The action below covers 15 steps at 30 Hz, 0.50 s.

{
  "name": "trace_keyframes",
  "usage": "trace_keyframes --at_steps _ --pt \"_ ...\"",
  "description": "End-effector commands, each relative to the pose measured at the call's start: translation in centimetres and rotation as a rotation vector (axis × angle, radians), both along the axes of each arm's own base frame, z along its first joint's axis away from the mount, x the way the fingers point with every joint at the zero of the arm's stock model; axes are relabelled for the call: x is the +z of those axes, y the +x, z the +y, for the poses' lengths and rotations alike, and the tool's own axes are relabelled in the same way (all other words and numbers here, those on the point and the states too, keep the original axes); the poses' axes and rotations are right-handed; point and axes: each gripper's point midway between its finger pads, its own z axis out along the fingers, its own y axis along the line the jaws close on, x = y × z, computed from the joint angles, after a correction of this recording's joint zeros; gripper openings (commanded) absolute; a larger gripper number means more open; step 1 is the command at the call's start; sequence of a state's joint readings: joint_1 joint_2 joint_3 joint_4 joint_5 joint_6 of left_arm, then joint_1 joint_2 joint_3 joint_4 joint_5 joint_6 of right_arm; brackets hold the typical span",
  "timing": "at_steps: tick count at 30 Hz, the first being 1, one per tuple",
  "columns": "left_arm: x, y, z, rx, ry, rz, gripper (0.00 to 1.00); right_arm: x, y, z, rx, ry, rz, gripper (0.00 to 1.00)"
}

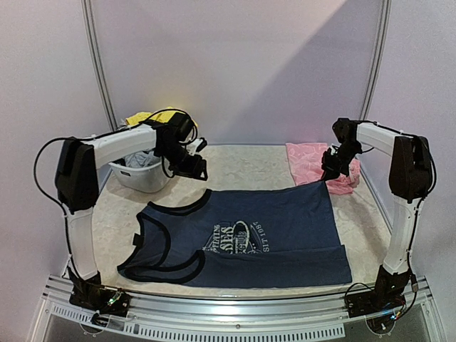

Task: Fold and stack the mixed laundry pile
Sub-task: Pick up the 1/3-folded tank top from the center of the board.

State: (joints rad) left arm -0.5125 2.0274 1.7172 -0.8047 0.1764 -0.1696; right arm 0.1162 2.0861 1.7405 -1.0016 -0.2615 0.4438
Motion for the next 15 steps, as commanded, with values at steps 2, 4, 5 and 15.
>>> trace_keyframes --at_steps 2,4,5,15 --pt "-3.3 1.9 -1.8 -0.137 0.069 0.062 0.62 -0.1 -0.2 0.1 0.006 -0.005 0.005 0.00" --pt "-4.3 2.4 -2.0 -0.165 0.090 0.081 0.60 -0.1 -0.4 0.1 0.010 -0.011 0.011 0.00" --pt "-4.9 2.4 -2.1 -0.185 0.102 0.099 0.58 -0.1 -0.5 0.0 0.009 -0.017 0.014 0.00" --pt "-8.5 1.2 -2.0 -0.233 0.088 0.200 0.50 0.0 -1.1 -0.3 0.016 -0.034 0.035 0.00"
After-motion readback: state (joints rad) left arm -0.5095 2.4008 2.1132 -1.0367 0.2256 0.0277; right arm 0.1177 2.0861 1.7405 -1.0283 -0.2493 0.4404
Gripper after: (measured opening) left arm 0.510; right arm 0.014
